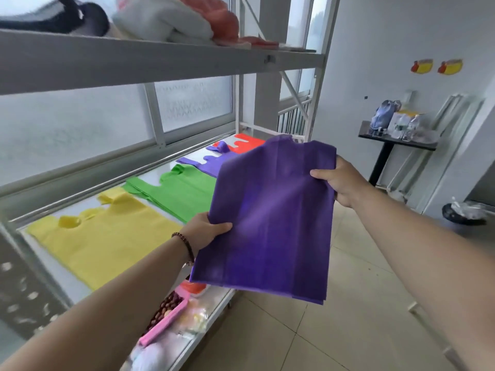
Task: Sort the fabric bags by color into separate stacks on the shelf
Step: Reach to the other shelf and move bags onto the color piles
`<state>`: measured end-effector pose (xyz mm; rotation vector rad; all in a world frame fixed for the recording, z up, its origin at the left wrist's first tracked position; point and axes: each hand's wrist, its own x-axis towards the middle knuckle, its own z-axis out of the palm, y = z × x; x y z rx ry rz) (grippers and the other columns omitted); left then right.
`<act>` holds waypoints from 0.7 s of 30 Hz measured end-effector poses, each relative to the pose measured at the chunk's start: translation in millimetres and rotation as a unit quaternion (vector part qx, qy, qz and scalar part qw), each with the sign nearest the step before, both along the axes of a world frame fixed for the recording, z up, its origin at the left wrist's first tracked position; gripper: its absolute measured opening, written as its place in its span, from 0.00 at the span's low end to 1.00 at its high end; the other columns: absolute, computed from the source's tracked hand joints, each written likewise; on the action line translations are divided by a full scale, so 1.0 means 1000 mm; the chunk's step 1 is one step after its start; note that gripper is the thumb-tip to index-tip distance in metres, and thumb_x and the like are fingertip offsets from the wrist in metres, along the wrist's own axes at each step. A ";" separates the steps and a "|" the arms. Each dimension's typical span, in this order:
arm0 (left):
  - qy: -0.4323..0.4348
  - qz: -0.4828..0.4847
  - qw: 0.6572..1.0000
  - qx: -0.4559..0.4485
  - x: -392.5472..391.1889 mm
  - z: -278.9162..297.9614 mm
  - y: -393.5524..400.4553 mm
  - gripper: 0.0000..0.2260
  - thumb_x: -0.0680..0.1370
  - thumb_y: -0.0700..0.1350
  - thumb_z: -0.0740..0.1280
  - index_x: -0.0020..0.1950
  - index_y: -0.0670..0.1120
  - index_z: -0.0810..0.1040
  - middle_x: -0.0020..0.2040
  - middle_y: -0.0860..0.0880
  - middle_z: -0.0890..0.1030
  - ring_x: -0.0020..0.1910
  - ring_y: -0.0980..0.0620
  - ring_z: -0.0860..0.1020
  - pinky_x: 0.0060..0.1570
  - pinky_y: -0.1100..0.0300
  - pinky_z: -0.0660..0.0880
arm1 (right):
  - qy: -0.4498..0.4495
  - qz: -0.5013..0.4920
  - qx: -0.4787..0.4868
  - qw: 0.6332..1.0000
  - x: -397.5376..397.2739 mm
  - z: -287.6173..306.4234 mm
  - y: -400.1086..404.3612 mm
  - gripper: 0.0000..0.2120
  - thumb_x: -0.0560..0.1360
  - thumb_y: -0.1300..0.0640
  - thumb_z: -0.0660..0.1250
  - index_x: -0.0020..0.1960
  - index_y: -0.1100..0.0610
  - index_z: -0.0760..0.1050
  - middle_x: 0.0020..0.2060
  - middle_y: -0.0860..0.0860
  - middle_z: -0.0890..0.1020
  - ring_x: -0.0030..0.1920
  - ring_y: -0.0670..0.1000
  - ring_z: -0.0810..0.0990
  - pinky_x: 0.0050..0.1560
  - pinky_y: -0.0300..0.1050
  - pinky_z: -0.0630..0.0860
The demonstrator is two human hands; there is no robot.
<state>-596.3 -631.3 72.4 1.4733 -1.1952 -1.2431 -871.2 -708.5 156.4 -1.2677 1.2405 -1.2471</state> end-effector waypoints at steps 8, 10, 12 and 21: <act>0.021 0.009 1.000 0.006 -0.024 -0.021 -0.098 0.07 0.72 0.35 0.71 0.42 0.46 0.79 0.29 0.56 0.83 0.28 0.59 0.79 0.41 0.60 0.79 | 0.027 0.051 0.013 0.998 -0.016 -0.016 -0.116 0.20 0.74 0.72 0.63 0.65 0.60 0.70 0.50 0.53 0.78 0.45 0.50 0.78 0.46 0.42 0.76; 0.029 0.026 0.999 0.005 -0.035 -0.023 -0.123 0.08 0.65 0.39 0.73 0.42 0.46 0.79 0.30 0.56 0.83 0.29 0.57 0.80 0.42 0.58 0.79 | 0.031 0.070 0.009 0.997 -0.022 -0.018 -0.151 0.20 0.74 0.72 0.63 0.65 0.60 0.70 0.51 0.54 0.78 0.46 0.52 0.78 0.48 0.43 0.75; 0.033 0.045 0.998 0.007 -0.048 -0.025 -0.149 0.10 0.61 0.43 0.71 0.42 0.47 0.80 0.30 0.55 0.83 0.32 0.54 0.80 0.46 0.55 0.78 | 0.034 0.096 0.012 0.995 -0.030 -0.019 -0.190 0.20 0.74 0.72 0.63 0.64 0.58 0.70 0.49 0.53 0.79 0.46 0.52 0.78 0.49 0.44 0.76; 0.057 0.155 0.986 -0.014 -0.109 -0.033 -0.256 0.11 0.61 0.43 0.71 0.43 0.47 0.79 0.41 0.48 0.83 0.41 0.49 0.79 0.51 0.52 0.77 | 0.074 0.232 0.003 0.970 -0.052 -0.015 -0.359 0.21 0.73 0.74 0.62 0.61 0.56 0.70 0.45 0.51 0.80 0.43 0.49 0.79 0.43 0.41 0.79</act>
